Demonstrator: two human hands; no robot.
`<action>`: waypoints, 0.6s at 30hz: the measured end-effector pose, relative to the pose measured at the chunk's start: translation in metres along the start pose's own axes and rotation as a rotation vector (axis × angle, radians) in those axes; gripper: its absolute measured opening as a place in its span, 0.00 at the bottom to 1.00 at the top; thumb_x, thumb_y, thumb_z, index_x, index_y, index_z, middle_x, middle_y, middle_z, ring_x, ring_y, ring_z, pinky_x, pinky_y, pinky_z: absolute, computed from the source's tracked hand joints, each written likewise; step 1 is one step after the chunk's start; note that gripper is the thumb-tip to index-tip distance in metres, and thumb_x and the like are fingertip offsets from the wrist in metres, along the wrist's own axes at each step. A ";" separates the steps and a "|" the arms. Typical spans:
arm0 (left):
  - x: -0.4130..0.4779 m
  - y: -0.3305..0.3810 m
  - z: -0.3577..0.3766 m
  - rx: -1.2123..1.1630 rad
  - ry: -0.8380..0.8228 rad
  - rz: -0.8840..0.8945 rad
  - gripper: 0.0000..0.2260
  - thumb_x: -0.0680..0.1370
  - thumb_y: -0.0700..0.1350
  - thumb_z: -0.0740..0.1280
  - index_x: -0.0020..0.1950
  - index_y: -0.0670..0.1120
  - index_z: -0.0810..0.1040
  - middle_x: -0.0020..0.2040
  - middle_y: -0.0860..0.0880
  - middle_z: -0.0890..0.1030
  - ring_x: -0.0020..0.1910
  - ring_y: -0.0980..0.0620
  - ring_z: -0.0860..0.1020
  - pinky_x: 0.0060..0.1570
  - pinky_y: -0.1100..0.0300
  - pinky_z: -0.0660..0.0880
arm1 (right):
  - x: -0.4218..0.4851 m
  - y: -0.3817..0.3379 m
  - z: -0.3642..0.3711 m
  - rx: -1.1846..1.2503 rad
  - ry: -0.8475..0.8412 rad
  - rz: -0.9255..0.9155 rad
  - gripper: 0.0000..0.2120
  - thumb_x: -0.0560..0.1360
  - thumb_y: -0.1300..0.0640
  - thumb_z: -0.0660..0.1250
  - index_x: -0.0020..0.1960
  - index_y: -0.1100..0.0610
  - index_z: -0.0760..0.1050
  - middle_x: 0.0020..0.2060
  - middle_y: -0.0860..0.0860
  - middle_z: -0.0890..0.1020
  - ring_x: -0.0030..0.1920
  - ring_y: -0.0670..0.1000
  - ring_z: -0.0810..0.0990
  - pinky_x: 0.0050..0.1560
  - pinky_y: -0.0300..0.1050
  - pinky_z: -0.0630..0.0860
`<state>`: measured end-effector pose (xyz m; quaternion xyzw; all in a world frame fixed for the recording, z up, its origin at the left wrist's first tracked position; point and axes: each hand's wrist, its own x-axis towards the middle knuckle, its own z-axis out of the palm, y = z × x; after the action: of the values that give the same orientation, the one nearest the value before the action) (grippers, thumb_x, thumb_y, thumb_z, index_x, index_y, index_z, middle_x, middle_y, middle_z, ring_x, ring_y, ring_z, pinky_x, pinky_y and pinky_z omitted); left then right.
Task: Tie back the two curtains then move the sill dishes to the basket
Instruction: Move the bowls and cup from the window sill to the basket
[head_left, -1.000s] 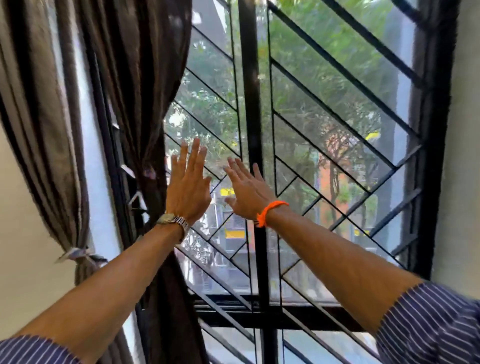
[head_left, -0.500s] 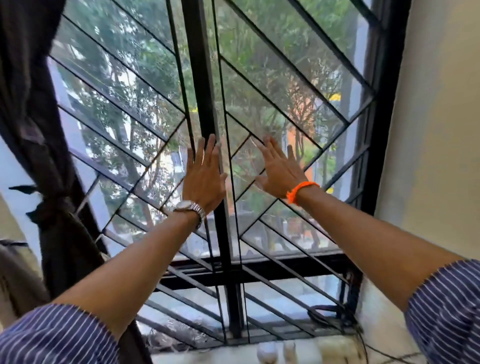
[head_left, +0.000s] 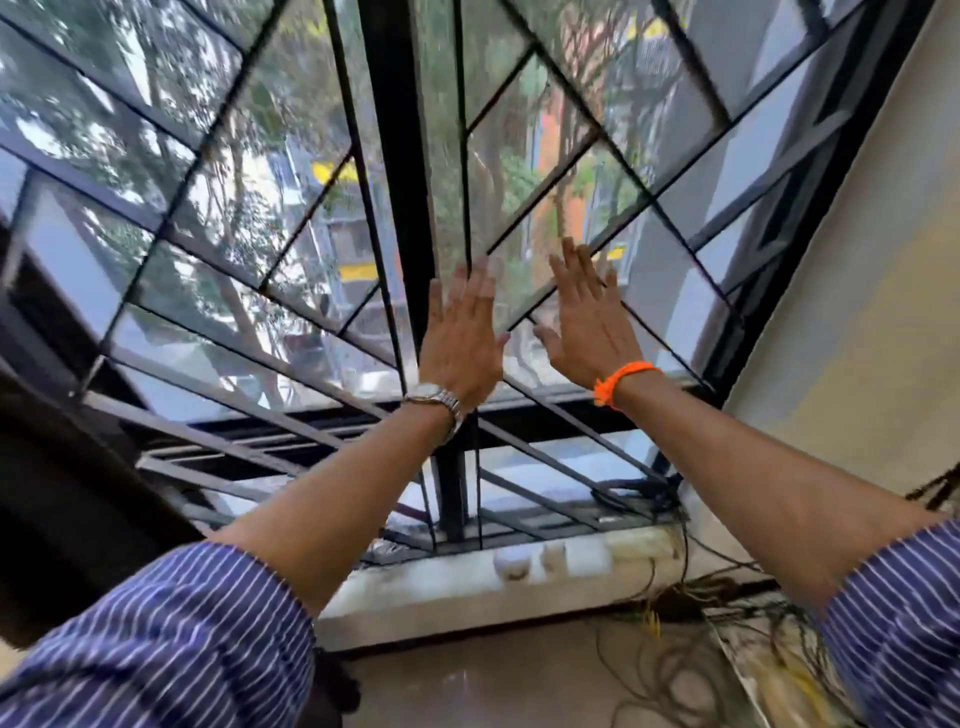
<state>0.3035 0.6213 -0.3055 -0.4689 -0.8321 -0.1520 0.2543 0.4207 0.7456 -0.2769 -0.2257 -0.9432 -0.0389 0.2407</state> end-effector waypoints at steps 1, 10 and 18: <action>-0.006 0.001 0.012 -0.003 -0.016 0.013 0.37 0.77 0.52 0.64 0.79 0.42 0.47 0.80 0.45 0.46 0.79 0.44 0.45 0.75 0.41 0.49 | -0.004 -0.002 0.013 -0.005 0.004 0.007 0.41 0.75 0.48 0.64 0.79 0.59 0.46 0.79 0.55 0.46 0.79 0.55 0.45 0.77 0.62 0.47; -0.079 -0.003 0.097 -0.086 -0.131 0.030 0.38 0.76 0.48 0.64 0.79 0.40 0.47 0.80 0.43 0.45 0.79 0.46 0.43 0.77 0.45 0.46 | -0.066 -0.024 0.110 -0.088 -0.044 0.061 0.39 0.74 0.53 0.62 0.79 0.62 0.47 0.78 0.57 0.47 0.79 0.56 0.46 0.76 0.63 0.50; -0.157 -0.014 0.176 -0.121 -0.264 -0.002 0.37 0.78 0.49 0.62 0.79 0.40 0.45 0.80 0.44 0.43 0.79 0.46 0.42 0.77 0.47 0.44 | -0.132 -0.034 0.196 -0.083 -0.212 0.124 0.39 0.74 0.51 0.61 0.79 0.62 0.48 0.78 0.58 0.47 0.79 0.56 0.46 0.76 0.61 0.50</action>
<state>0.3100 0.5904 -0.5395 -0.4985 -0.8480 -0.1393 0.1139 0.4233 0.6977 -0.5103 -0.2961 -0.9452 -0.0386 0.1320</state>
